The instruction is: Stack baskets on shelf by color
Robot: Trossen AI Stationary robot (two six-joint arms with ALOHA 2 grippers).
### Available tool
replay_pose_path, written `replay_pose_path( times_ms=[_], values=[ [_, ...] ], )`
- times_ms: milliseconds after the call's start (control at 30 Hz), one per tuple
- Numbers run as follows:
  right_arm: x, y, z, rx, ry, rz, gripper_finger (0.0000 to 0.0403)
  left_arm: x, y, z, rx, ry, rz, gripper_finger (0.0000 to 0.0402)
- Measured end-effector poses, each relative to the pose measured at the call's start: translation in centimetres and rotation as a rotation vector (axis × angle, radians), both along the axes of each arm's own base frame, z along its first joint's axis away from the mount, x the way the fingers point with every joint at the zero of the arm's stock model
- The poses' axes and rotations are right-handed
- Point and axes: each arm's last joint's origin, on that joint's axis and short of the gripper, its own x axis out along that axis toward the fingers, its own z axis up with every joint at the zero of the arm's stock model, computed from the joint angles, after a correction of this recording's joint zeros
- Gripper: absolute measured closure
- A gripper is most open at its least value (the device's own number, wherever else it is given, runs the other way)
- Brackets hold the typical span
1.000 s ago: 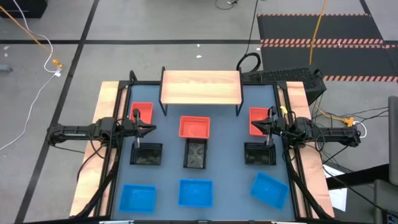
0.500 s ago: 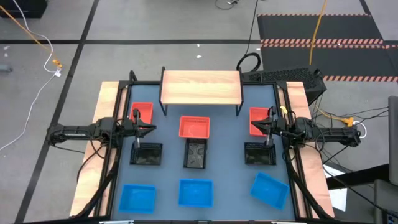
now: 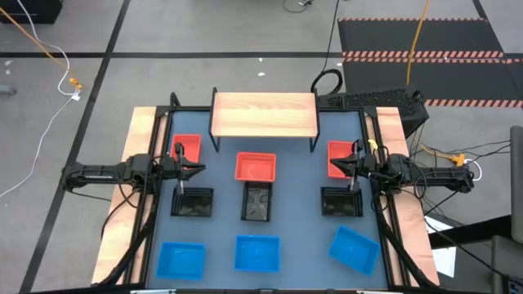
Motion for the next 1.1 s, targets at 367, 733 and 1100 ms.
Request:
replay_pose_path(
  times_ms=[367, 733, 1100],
  values=[
    [0.0, 0.0, 0.1, 0.133, -0.034, 0.022, 0.0403, 0.0, 0.0, 0.0, 0.000, 0.000, 0.000, 0.0371],
    [0.2, 0.0, -1.1, 0.298, 0.063, 0.030, 0.0403, 0.0, 0.0, 0.0, 0.000, 0.000, 0.000, 0.0371],
    [0.5, 0.0, 0.3, 0.197, -0.051, 0.025, 0.0367, 0.0, 0.0, 0.0, 0.000, 0.000, 0.000, 0.0371]
  ],
)
